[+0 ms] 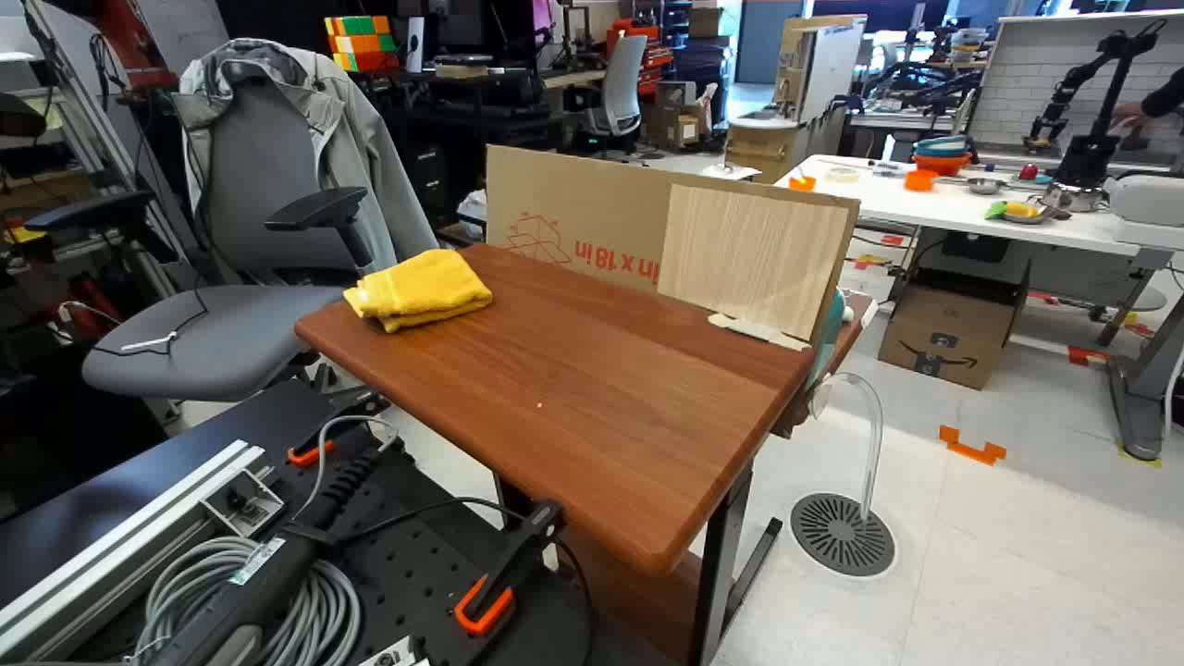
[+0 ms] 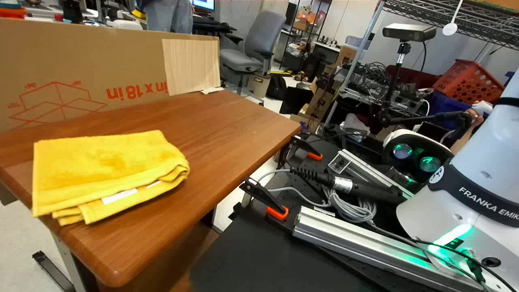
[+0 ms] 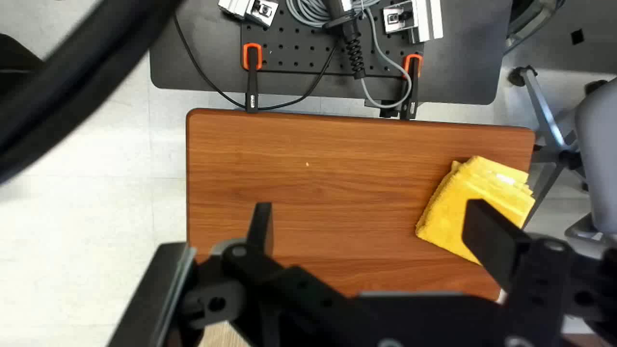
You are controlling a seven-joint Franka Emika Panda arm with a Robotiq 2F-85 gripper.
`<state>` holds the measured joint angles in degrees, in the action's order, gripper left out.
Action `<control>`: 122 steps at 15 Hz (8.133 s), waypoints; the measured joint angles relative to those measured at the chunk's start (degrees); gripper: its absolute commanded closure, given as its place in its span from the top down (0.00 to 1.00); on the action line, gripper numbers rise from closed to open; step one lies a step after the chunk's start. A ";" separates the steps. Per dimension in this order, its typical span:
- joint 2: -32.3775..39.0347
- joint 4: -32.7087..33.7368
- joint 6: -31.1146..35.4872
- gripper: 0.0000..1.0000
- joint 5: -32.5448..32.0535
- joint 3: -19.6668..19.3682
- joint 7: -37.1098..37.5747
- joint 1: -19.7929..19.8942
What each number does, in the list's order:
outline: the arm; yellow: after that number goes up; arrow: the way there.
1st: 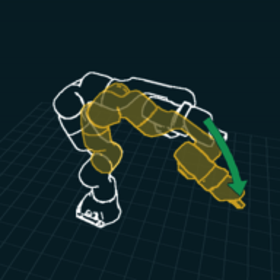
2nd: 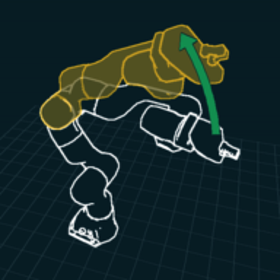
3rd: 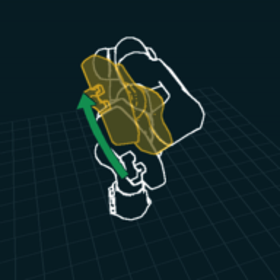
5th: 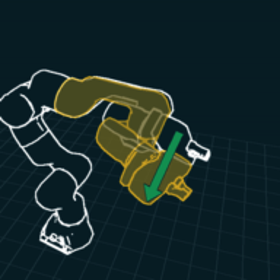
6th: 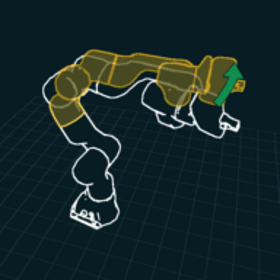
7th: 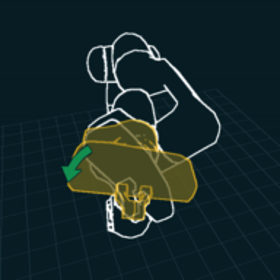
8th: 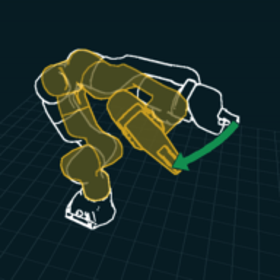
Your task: Use the towel to wipe the desk
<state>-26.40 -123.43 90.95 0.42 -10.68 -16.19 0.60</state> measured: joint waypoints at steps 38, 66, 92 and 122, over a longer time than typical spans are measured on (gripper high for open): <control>26.49 -15.46 60.17 1.00 14.69 20.77 14.52 -12.72; 50.64 0.31 52.08 1.00 0.19 8.96 37.84 -12.82; 64.99 14.13 49.64 1.00 -0.04 -0.39 49.41 -11.17; 59.63 5.72 49.39 1.00 -17.80 8.10 53.52 -27.54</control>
<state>33.23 -117.71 140.33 -17.38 -2.59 37.34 -26.94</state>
